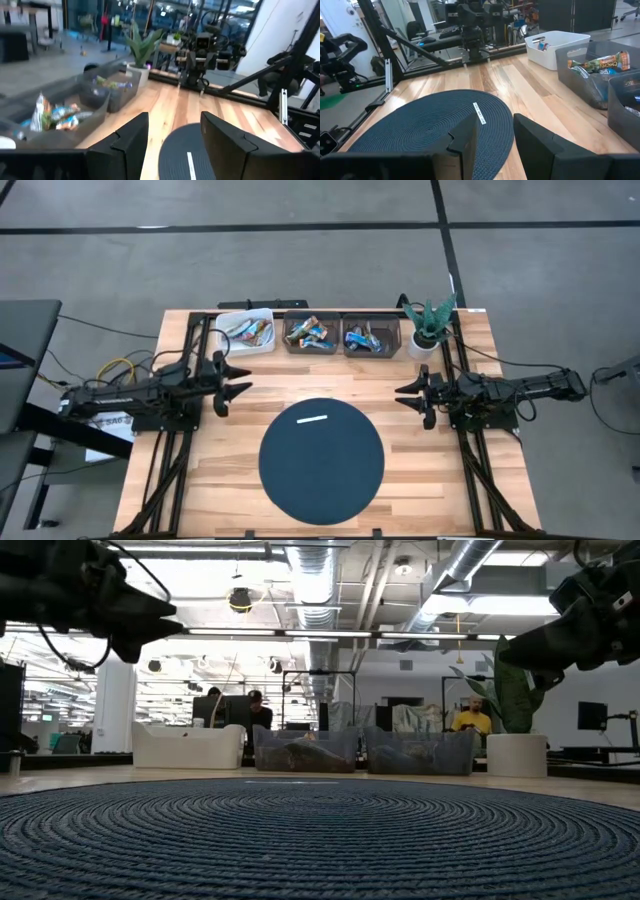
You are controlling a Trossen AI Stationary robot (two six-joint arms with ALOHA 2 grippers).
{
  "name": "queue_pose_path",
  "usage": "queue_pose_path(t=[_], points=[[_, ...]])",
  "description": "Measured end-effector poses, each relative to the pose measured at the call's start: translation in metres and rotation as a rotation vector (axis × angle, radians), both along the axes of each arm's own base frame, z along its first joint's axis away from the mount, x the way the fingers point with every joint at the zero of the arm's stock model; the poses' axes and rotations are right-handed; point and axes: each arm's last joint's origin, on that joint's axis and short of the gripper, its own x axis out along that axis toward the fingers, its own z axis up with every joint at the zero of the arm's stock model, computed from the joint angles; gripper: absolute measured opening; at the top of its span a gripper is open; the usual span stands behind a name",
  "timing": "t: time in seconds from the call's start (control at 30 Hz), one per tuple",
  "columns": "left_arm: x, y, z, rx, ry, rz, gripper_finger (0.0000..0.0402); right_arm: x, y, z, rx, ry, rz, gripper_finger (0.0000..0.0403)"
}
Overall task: Pick and place Granola Bars by type
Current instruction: Return to Home Position
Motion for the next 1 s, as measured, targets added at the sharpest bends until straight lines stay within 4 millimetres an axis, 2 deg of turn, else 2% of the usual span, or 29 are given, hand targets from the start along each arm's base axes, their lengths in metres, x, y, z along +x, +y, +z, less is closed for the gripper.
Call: queue_pose_path(t=[0.3,0.63,1.0], points=[[-0.010,-0.002,-0.015,0.071,-0.111,-0.012,0.0173,0.000,0.000,0.000,0.000,0.000,0.000,0.0120],[-0.009,-0.003,-0.024,0.101,-0.018,-0.059,0.0173,0.000,0.000,0.000,0.000,0.000,0.000,0.0120],[-0.009,-0.003,-0.024,0.085,-0.021,-0.053,0.0173,0.000,0.000,0.000,0.000,0.000,0.000,0.0120]])
